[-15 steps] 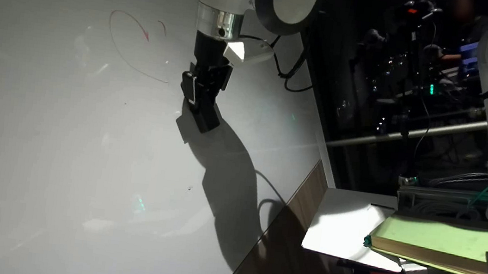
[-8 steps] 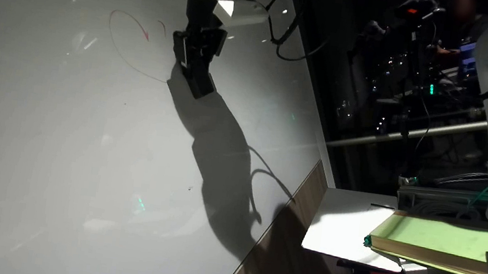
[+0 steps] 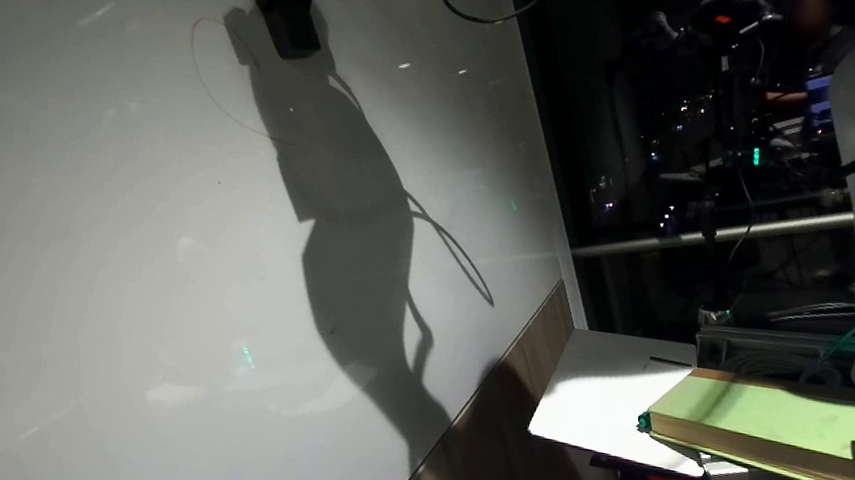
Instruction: Use the duster to erase the markings on the board
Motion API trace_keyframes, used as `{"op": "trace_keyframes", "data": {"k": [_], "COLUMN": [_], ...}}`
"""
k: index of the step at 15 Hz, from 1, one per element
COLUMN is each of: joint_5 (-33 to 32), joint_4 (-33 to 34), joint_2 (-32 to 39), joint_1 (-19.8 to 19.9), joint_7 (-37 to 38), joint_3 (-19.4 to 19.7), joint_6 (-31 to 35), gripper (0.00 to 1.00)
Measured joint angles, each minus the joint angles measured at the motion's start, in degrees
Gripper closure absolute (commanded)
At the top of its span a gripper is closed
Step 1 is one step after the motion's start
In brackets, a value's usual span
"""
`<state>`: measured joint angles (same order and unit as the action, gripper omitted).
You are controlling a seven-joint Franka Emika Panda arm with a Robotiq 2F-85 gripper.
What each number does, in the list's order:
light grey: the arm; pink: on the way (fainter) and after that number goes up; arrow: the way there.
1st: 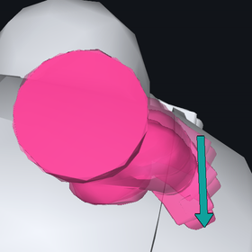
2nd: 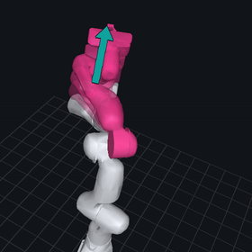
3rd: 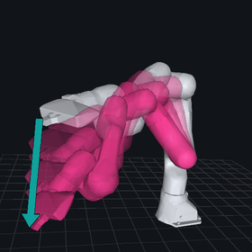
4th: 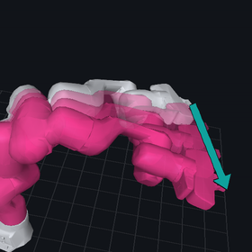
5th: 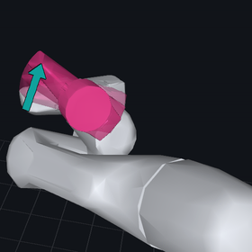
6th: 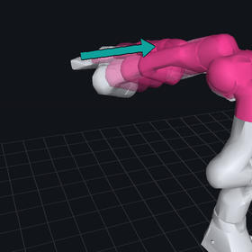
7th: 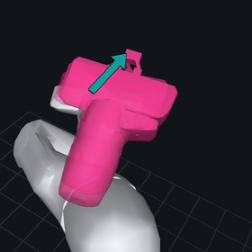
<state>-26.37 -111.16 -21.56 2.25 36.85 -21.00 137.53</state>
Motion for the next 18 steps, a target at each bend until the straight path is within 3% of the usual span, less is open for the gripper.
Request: {"op": "trace_keyframes", "data": {"k": [5,11,18], "joint_5": [-0.3,-2.7,-8.7], "joint_4": [1.7,2.5,2.7], "joint_2": [3.1,8.6,14.3], "joint_1": [-1.0,-4.9,-7.7], "joint_7": [2.4,7.3,10.1], "joint_3": [-3.7,-7.8,-6.9], "joint_6": [0.7,2.0,2.7], "gripper": [0.69,0.69,0.69]}}
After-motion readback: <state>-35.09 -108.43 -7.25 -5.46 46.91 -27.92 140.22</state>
